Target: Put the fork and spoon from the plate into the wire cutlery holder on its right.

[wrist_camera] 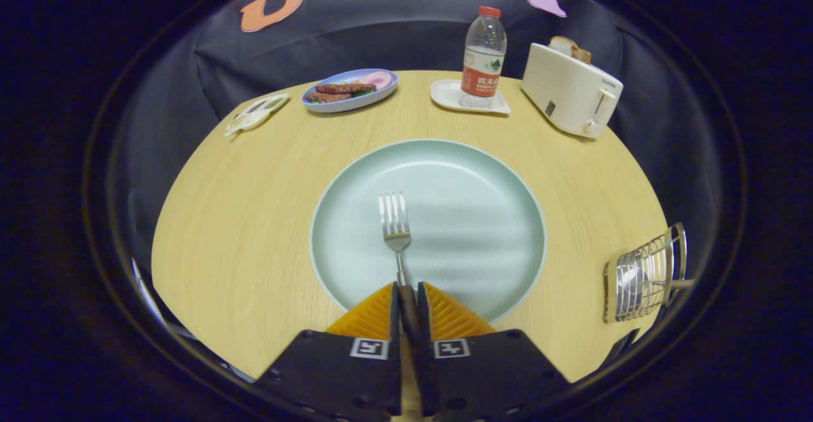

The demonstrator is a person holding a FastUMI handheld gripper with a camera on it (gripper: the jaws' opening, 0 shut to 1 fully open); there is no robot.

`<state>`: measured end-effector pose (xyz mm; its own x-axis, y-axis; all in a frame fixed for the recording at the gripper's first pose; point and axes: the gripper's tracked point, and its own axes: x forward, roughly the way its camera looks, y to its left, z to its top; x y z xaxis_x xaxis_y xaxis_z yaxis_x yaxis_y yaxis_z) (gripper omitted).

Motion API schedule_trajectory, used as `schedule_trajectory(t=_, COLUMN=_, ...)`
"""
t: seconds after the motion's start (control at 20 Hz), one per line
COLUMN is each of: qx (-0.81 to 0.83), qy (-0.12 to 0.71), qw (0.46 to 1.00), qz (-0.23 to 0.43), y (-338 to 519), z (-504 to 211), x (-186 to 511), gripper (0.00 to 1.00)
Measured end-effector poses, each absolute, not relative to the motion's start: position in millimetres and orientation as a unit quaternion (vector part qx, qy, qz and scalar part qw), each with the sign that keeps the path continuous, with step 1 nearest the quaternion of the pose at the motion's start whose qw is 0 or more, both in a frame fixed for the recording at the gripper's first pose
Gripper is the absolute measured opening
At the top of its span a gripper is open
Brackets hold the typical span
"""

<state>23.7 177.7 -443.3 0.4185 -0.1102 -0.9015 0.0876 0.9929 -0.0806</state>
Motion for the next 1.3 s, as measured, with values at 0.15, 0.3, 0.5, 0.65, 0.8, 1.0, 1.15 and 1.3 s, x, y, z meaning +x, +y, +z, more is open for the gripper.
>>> schedule_trajectory(t=0.15, qx=-0.009, qy=0.551, qw=0.833, qz=-0.046, y=172.9, z=-443.8, x=23.5, gripper=0.03)
schedule_trajectory(t=0.3, qx=-0.026, qy=0.551, qw=0.834, qz=-0.029, y=162.9, z=-425.1, x=25.1, gripper=0.03)
schedule_trajectory(t=0.5, qx=-0.028, qy=0.557, qw=0.830, qz=-0.010, y=141.6, z=-381.3, x=21.0, gripper=0.03)
schedule_trajectory(t=0.65, qx=-0.016, qy=0.555, qw=0.831, qz=-0.015, y=105.5, z=-337.4, x=16.1, gripper=0.03)
schedule_trajectory(t=0.8, qx=-0.011, qy=0.562, qw=0.827, qz=-0.026, y=56.6, z=-295.6, x=2.2, gripper=0.03)
schedule_trajectory(t=1.0, qx=-0.010, qy=0.580, qw=0.813, qz=-0.047, y=-15.8, z=-258.0, x=-20.6, gripper=0.03)
schedule_trajectory(t=1.15, qx=-0.005, qy=0.595, qw=0.802, qz=-0.058, y=-52.3, z=-245.4, x=-37.2, gripper=0.03)
schedule_trajectory(t=1.3, qx=0.002, qy=0.607, qw=0.793, qz=-0.054, y=-65.1, z=-248.5, x=-48.6, gripper=0.03)
